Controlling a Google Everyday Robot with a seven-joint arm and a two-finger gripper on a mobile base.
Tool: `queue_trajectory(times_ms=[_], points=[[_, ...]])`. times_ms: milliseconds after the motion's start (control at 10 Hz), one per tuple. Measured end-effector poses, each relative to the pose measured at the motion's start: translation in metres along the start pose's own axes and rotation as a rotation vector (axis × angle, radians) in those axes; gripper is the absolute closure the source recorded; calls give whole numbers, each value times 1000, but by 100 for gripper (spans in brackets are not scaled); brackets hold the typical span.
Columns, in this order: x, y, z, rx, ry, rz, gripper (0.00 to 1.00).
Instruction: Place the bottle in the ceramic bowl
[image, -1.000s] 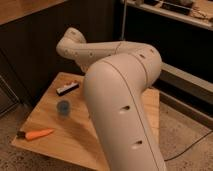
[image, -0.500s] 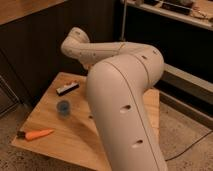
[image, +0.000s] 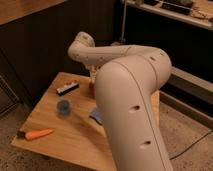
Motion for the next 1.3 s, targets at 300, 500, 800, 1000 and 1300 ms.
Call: queue_trajectory(times_ms=[300,500,800,1000,1300], points=[[14,-5,8,-34,-18,18,100],[22,-6,13,-58,-22,39,100],[28,-8,22,-89,-52,58,100],[26,-8,30,-91,-79,55,100],[28,-9,46,-88,-94,57,100]])
